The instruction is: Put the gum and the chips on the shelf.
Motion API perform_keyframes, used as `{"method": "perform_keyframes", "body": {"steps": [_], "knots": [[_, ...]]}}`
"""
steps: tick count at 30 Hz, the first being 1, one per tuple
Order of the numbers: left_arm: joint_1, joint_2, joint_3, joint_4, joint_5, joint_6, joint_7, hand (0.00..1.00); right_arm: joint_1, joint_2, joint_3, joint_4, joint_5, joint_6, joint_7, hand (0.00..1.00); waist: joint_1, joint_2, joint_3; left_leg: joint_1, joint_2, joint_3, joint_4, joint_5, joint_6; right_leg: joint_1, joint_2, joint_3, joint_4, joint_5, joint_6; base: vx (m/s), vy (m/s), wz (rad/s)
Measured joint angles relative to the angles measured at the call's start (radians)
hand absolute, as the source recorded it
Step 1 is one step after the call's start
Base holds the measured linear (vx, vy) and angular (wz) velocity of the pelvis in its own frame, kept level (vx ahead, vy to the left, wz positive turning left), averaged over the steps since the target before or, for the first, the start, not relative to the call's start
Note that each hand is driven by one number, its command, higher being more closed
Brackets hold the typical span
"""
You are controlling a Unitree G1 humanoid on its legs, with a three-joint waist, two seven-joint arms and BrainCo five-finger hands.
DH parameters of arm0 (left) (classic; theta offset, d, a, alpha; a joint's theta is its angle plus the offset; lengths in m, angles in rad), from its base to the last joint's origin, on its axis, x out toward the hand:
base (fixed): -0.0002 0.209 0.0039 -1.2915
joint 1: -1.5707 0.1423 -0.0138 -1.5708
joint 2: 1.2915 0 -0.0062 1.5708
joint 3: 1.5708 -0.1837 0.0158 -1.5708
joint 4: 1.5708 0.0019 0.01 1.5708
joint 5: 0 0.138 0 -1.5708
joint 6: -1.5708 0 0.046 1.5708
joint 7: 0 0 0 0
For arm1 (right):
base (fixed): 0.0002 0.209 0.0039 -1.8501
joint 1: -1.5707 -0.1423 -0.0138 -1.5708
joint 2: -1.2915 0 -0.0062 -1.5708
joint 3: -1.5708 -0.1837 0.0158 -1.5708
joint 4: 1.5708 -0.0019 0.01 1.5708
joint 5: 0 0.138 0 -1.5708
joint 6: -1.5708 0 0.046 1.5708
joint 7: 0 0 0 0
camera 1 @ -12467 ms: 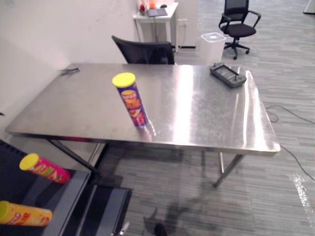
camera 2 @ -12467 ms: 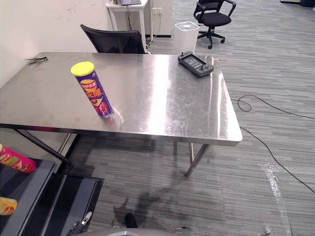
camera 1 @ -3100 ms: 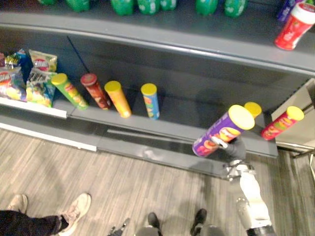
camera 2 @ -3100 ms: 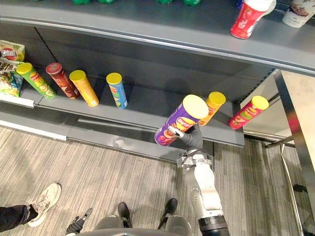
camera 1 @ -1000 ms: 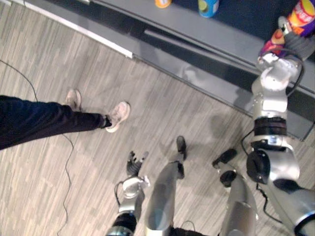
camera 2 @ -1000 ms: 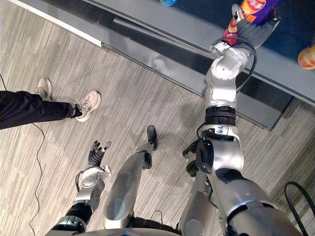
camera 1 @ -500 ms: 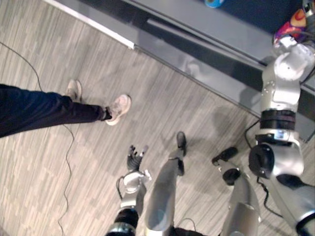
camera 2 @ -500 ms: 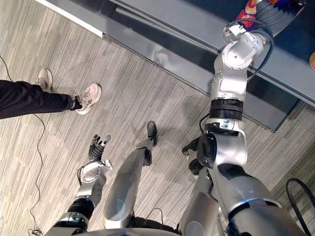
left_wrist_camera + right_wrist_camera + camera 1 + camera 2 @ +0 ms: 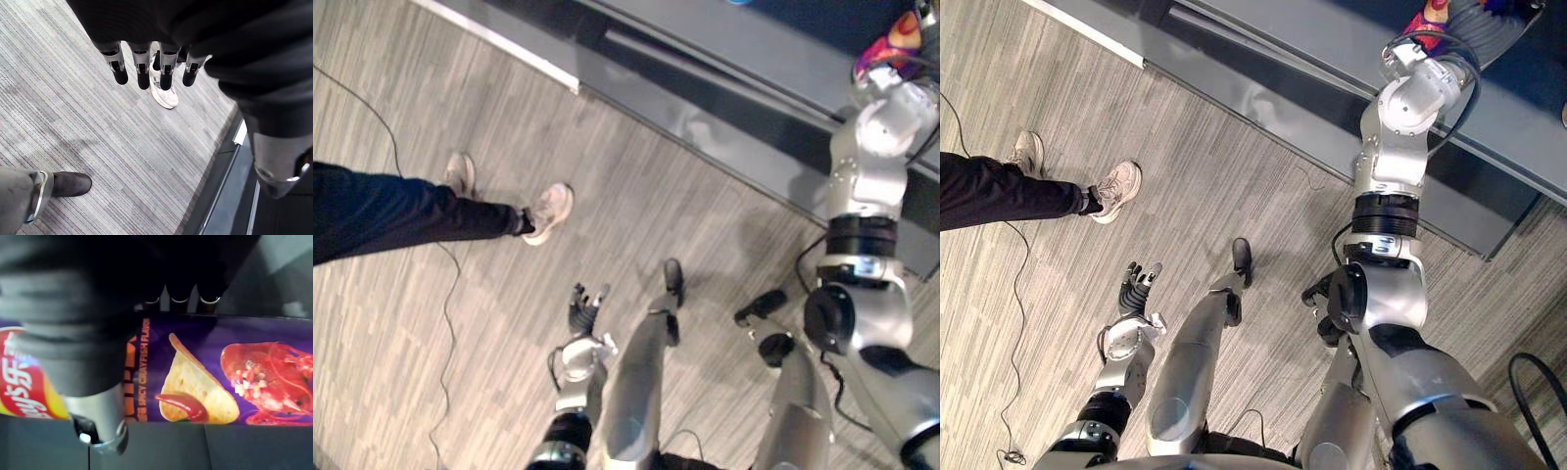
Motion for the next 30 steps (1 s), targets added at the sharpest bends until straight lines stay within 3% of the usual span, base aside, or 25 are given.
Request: {"method": "perform_keyframes", "body": {"steps": [6, 7, 19, 30], "knots": [[0.001, 0.001, 0.0, -0.036, -0.032, 0.0, -0.004, 0.0, 0.0, 0.003, 0.002, -0.028, -0.001, -0.015, 0.001, 1.0, 0.002, 0.0, 0.0, -0.018, 0.001, 0.001, 0.002, 0.001, 0.0, -0.018, -0.002, -0.001, 0.006, -0.003, -0.004, 0.05, -0.029, 0.01], [0.001, 0.001, 0.0, -0.037, -0.032, 0.0, -0.005, 0.0, 0.002, 0.005, 0.002, -0.028, -0.001, -0.019, 0.001, 0.0, 0.002, 0.0, 0.0, -0.017, 0.002, 0.001, 0.003, 0.001, 0.0, -0.018, -0.004, -0.002, 0.011, -0.006, -0.004, 0.07, -0.043, 0.01], [0.001, 0.0, 0.0, -0.037, -0.036, 0.0, -0.022, 0.0, 0.059, 0.06, 0.023, -0.028, 0.001, -0.022, 0.023, 0.0, 0.0, 0.0, 0.0, -0.019, 0.024, 0.011, 0.046, -0.017, -0.004, -0.013, -0.001, -0.004, 0.031, -0.02, -0.004, 0.04, -0.048, -0.04], [0.004, 0.0, 0.006, -0.035, -0.035, 0.002, -0.032, 0.0, 0.14, 0.134, 0.078, -0.011, 0.014, -0.025, 0.07, 0.0, -0.027, -0.002, -0.001, 0.012, 0.066, 0.061, 0.087, -0.034, -0.003, 0.013, 0.015, 0.008, 0.034, -0.02, -0.004, 0.0, -0.028, -0.08]]}}
